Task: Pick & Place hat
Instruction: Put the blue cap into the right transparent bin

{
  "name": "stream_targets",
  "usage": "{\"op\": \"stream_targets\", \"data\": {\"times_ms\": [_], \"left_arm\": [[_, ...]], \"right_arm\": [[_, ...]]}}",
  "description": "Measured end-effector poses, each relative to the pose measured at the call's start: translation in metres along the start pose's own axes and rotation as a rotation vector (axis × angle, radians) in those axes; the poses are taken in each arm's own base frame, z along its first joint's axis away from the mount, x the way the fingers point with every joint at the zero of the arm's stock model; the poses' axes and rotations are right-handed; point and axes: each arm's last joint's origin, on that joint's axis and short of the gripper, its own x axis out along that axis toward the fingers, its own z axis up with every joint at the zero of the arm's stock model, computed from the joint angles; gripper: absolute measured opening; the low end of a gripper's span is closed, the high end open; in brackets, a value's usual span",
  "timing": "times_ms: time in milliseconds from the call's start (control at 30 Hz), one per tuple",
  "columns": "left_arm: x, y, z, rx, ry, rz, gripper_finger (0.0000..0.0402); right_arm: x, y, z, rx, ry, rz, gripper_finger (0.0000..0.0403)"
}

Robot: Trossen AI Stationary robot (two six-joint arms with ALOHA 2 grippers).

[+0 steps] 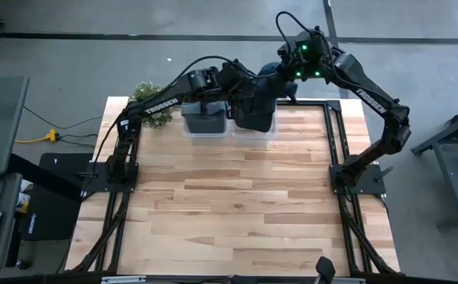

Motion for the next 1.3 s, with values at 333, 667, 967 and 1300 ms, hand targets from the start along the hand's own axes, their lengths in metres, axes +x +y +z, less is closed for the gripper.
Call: {"op": "stream_targets", "data": {"times_ms": [333, 667, 967, 1300], "left_arm": [[-0.001, 0.001, 0.001, -0.018, -0.006, 0.015, 0.0013], [-0.001, 0.001, 0.0, -0.046, -0.009, -0.01, 0.0007], [0.001, -0.002, 0.0, -0.109, -0.005, -0.033, 0.0006], [0.003, 0.004, -0.002, -0.385, -0.019, -0.058, 0.0006]], "right_arm": [[-0.004, 0.002, -0.001, -0.017, 0.012, 0.055, 0.0], [-0.012, 0.001, 0.002, -0.067, -0.033, 0.053, 0.0077], [-0.038, -0.016, 0.009, -0.048, -0.124, -0.023, 0.0197], [-0.046, -0.036, 0.013, -0.044, -0.171, -0.023, 0.0233]]}}
